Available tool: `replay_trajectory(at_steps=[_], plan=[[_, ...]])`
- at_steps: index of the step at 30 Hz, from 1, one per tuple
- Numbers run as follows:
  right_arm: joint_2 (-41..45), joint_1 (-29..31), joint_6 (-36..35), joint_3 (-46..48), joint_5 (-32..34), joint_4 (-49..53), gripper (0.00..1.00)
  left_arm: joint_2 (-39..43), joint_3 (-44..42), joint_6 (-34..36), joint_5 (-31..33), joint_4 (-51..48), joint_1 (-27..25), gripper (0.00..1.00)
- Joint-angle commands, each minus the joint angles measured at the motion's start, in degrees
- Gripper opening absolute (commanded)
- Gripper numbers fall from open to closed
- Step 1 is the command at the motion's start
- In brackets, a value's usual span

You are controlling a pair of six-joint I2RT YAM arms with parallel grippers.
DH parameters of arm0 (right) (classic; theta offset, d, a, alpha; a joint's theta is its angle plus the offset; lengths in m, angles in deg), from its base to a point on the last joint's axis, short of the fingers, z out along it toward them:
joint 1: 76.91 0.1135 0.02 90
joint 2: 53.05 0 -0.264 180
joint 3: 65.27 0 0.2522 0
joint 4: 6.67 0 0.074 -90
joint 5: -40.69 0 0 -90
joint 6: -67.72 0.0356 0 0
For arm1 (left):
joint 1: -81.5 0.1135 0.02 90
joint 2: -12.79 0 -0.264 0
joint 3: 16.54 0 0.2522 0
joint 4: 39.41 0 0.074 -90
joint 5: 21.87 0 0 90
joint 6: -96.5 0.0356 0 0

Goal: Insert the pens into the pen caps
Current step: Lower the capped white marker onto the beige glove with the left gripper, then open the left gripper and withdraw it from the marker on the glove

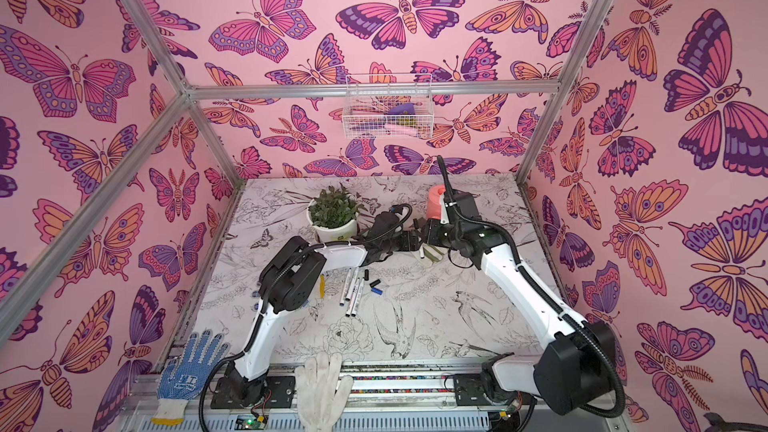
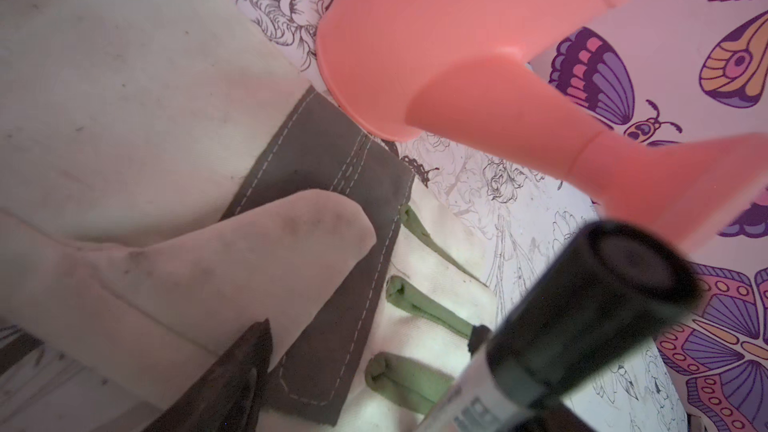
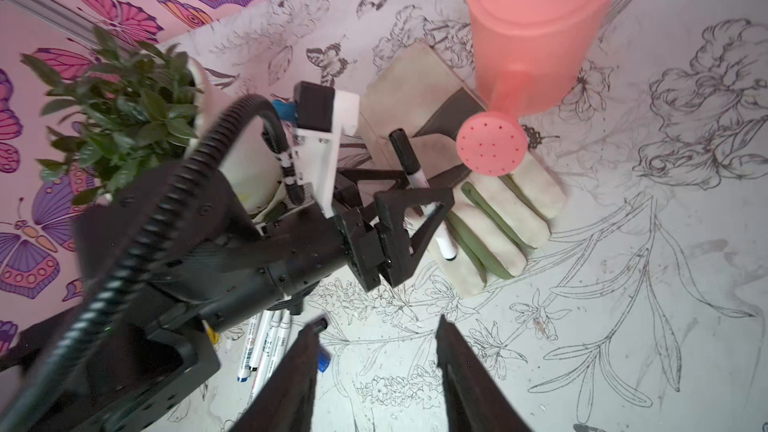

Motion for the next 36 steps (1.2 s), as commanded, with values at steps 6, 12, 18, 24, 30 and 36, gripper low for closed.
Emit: replay_trajectory(at_steps=[6,12,18,24,30,36], plan=[[-7.61,-2.41,5.91,-2.38,-1.65,2.25,0.49,-3.89,9.09,0.44,-1.94,-21.69,2.02,0.80],[-11.98,-3.27,7.65,-1.52,-6.37,1.27,0.48,-9.81,22.00,1.91,-2.93,-33.56,2.87,0.92],[-14.68,-3.86,9.74,0.16,-7.13,-1.13,0.47,-14.06,28.77,0.17,-4.02,-39.87,3.16,0.96],[-13.35,-4.32,9.39,1.85,-7.77,-2.77,0.46,-10.60,27.05,2.38,-5.26,-38.60,3.03,1.00],[-8.53,-4.27,6.85,3.71,-9.19,-4.05,0.44,0.21,16.56,6.92,-0.84,-34.96,2.89,1.00],[-4.71,-4.27,4.63,5.79,-9.52,-5.49,0.43,18.90,-9.34,9.77,3.65,-19.33,2.88,0.96]])
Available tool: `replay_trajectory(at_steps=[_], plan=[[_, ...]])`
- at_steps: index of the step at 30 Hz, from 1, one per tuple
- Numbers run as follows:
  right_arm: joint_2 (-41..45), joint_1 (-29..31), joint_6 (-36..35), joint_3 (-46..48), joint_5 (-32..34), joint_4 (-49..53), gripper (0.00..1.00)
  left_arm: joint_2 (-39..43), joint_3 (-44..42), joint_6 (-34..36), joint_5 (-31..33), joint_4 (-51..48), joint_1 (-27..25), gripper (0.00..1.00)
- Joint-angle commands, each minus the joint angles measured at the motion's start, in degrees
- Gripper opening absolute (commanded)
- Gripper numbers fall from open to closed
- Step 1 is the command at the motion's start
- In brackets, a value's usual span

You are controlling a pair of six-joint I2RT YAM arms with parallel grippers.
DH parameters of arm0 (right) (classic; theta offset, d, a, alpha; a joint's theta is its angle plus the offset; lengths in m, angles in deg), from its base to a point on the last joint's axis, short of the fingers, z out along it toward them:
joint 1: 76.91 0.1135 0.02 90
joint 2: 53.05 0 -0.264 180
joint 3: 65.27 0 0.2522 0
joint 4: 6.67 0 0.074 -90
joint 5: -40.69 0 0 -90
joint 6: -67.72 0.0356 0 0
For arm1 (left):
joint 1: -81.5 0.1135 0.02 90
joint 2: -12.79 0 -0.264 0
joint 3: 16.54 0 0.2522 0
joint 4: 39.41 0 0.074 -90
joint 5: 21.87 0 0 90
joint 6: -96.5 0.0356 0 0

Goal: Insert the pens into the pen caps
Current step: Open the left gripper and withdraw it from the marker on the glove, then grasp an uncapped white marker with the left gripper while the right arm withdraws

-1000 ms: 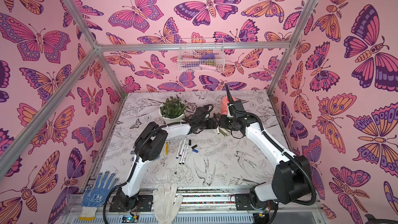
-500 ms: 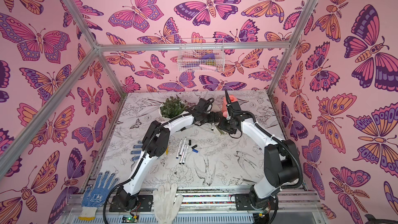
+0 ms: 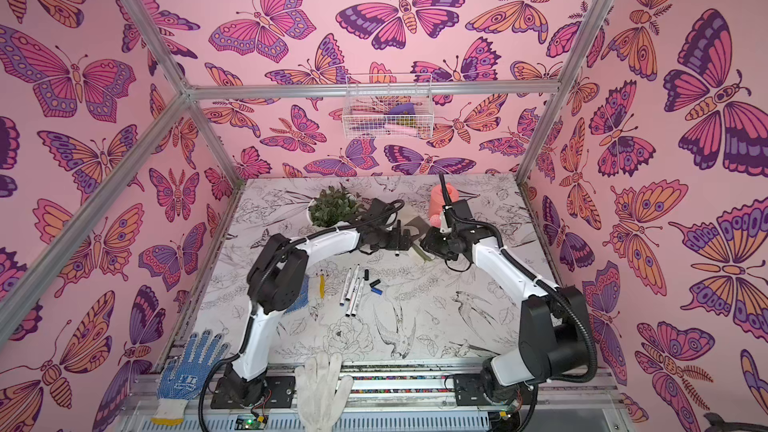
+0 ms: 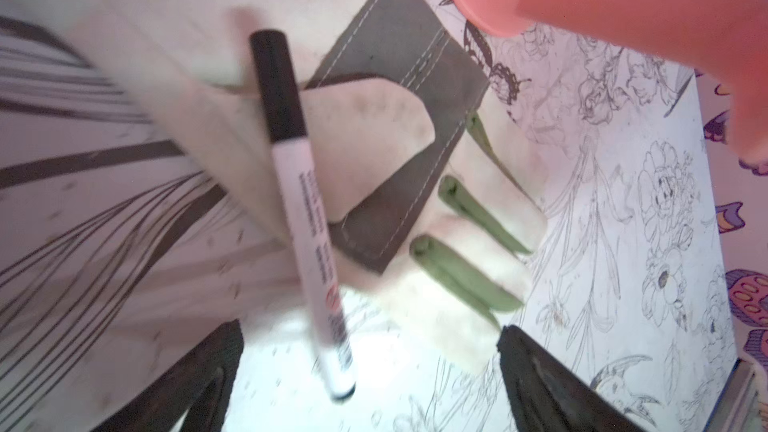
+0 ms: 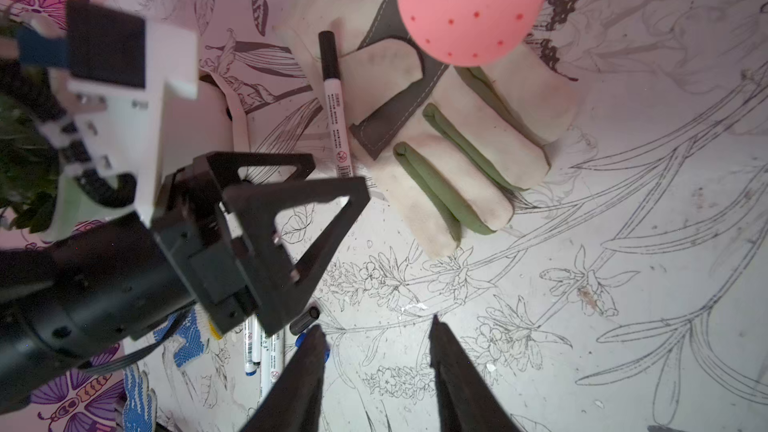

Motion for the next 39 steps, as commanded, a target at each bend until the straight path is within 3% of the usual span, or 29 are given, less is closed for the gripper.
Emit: replay_trajectory(at_steps=[1,5,6,8,13,27,39], plan=[[1.78,-0.32,-2.16,0.40,-0.44,-1.21,0.43,11.03,-11.96,2.47,2.98,9.25,0.22,0.96],[1.58,-0.15,-3.08,-0.20,-1.05,-0.98,0.42,22.53,-25.41,3.66,4.04,9.15,0.55,0.97],[1.38,-0.06,-3.22,-0.30,-1.42,-0.98,0.42,25.48,-28.93,3.22,5.41,8.56,0.52,0.94],[0.93,0.12,-3.48,-0.71,-1.92,-0.98,0.41,31.08,-34.54,2.52,8.21,6.48,0.68,0.67],[-0.01,0.73,-4.06,-1.59,-2.30,-0.66,0.40,38.84,-41.53,3.24,14.28,0.73,0.99,0.66],[-0.32,1.24,-4.63,-2.59,-1.81,0.15,0.39,31.56,-37.71,0.58,17.91,-2.58,2.07,0.34],[0.20,1.22,-4.99,-2.14,-1.27,0.46,0.39,26.61,-36.24,2.15,17.65,-3.55,2.14,0.32]])
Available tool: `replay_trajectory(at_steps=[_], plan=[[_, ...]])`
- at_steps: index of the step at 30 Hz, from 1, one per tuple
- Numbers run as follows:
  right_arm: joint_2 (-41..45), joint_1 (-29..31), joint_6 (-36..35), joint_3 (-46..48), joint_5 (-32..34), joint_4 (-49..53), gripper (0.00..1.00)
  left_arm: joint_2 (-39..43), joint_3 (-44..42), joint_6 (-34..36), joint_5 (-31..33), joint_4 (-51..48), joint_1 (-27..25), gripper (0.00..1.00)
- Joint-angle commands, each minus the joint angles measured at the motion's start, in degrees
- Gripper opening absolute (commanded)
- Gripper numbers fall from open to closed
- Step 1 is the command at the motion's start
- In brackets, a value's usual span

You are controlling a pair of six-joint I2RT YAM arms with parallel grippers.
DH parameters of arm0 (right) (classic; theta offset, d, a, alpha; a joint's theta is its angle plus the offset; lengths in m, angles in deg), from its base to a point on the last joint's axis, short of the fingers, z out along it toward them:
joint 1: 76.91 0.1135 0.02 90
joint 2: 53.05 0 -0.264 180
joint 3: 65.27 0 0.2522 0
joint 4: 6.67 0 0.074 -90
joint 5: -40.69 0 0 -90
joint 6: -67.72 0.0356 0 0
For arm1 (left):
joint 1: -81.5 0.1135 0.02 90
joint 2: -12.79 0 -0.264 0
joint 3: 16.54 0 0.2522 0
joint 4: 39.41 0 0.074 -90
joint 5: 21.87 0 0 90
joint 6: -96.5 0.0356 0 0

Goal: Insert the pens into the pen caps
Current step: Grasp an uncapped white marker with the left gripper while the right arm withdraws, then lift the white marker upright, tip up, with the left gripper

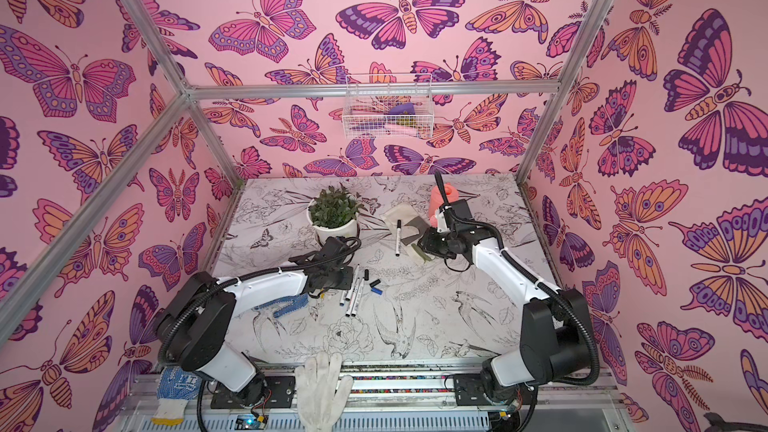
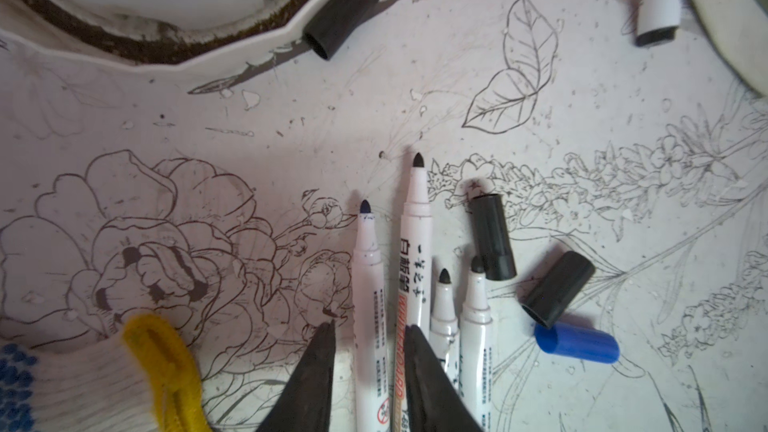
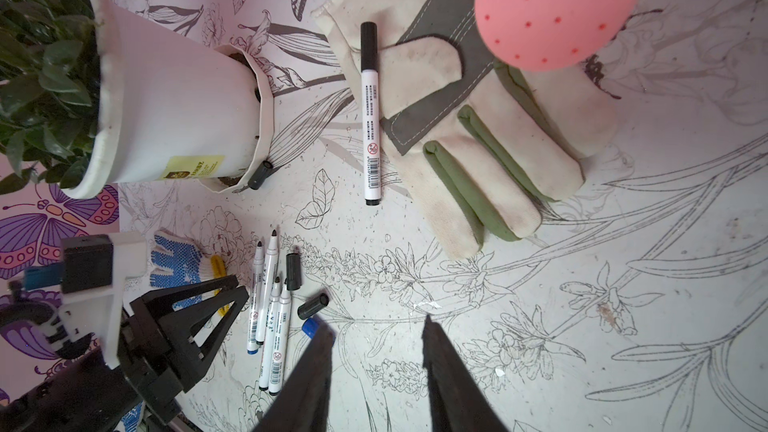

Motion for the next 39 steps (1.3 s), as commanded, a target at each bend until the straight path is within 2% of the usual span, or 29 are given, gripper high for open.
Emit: replay_trajectory(at_steps=[1,15,20,23,25,28,32,35,39], plan=[[0.77,0.48,-0.88,-1.34,0.91,0.80,0.39,-1.27,0.96,0.37,1.85,-2.82,0.35,0.32],[1.47,0.43,-0.22,-0.37,0.90,-0.60,0.39,-4.57,1.39,1.89,-0.05,-7.92,0.37,0.30],[1.39,0.52,-0.24,-0.74,-0.37,-1.12,0.39,-4.23,1.31,1.87,-0.38,-8.18,0.72,0.16],[1.78,0.95,-0.96,-0.91,-1.42,-1.56,0.39,-2.49,1.95,1.26,-1.28,-8.24,1.63,0.02],[2.07,1.66,-1.94,-1.20,-2.81,-1.96,0.39,0.23,2.44,0.73,-2.21,-7.45,2.26,0.00],[2.44,3.31,-3.64,-1.38,-7.32,-4.07,0.39,6.85,1.40,2.89,-6.22,-1.27,2.48,0.00],[2.57,7.31,-5.18,-2.58,-13.29,-7.73,0.40,16.15,-5.18,4.47,-15.59,17.77,2.52,0.00],[1.57,11.19,-8.09,-5.99,-15.07,-7.22,0.41,18.75,-6.77,3.10,-18.76,25.76,2.42,0.00],[-0.46,14.15,-10.50,-10.62,-17.32,-5.75,0.43,19.11,-6.23,3.48,-21.93,29.24,1.68,0.00]])
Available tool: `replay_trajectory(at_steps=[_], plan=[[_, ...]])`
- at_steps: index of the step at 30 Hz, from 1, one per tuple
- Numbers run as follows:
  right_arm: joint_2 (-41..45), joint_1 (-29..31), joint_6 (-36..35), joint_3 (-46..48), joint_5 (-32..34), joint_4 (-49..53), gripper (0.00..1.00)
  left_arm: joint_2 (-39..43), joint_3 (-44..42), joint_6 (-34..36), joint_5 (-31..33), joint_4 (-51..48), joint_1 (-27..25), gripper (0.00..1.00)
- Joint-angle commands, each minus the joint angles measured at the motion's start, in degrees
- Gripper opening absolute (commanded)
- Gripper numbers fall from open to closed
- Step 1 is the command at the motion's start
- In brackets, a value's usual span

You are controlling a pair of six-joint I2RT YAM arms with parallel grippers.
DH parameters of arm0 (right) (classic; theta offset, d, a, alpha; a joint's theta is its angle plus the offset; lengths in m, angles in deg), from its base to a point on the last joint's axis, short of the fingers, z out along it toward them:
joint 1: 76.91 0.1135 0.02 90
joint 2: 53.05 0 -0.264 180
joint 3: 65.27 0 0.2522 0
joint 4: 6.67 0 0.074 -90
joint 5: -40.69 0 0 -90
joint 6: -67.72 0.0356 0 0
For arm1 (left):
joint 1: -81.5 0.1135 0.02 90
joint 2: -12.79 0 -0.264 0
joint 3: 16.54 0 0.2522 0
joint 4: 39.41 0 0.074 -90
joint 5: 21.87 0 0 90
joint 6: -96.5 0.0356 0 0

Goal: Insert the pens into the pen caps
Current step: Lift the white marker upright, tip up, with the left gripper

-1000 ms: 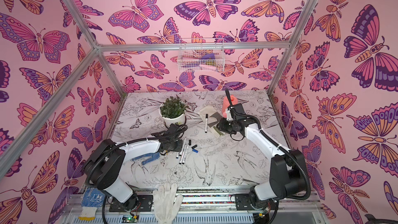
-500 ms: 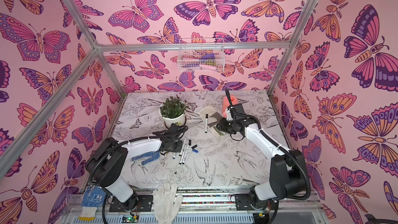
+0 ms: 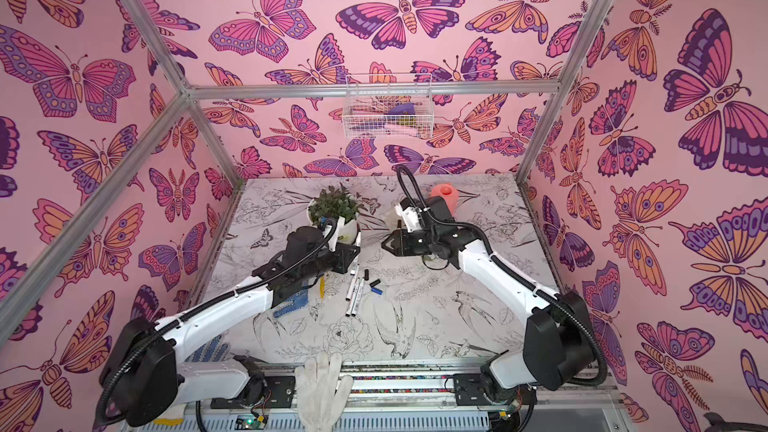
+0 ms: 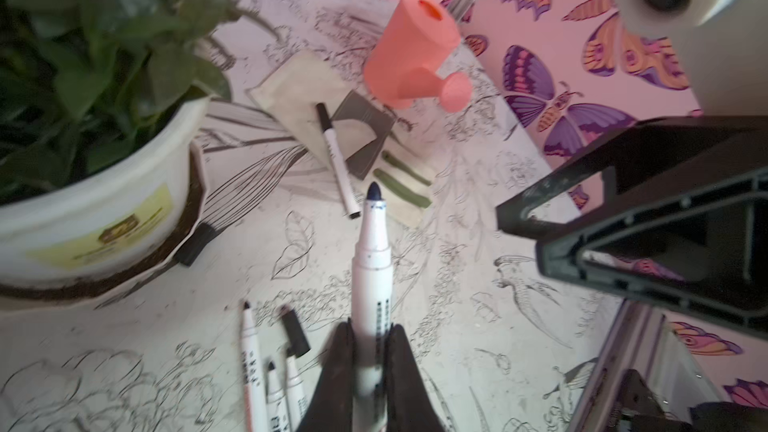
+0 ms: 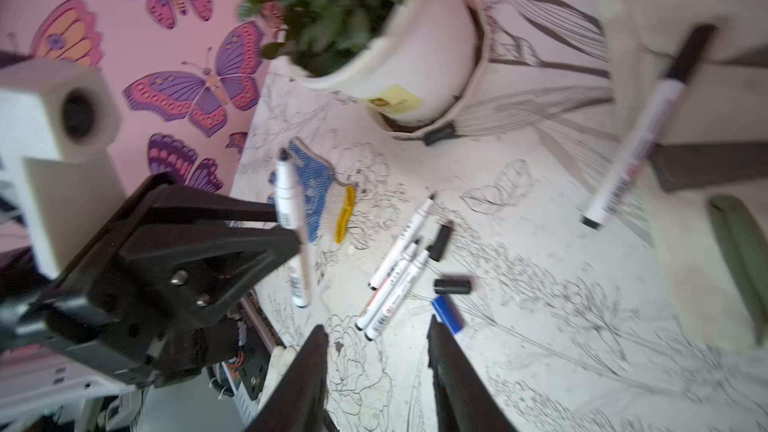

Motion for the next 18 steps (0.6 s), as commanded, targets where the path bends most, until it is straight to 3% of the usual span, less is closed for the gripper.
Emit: replay_trajectory(at_steps=[1,12,18], plan=[[-1.41,1.18,-2.72,-3.91,-4.57,-1.52,0.43,0.06,-1.36,0.65,-4.60,7.76,-0.80,0.00],[-5.82,1.17,0.76,-7.50,-2.84,-4.34,0.43,3.30,-3.20,2.98,-4.62,12.73,-2.56,0.00],[-6.30,1.18,3.50,-6.83,-4.72,-7.47,0.33,2.42,-3.01,3.02,-4.45,13.75,-3.03,0.00]])
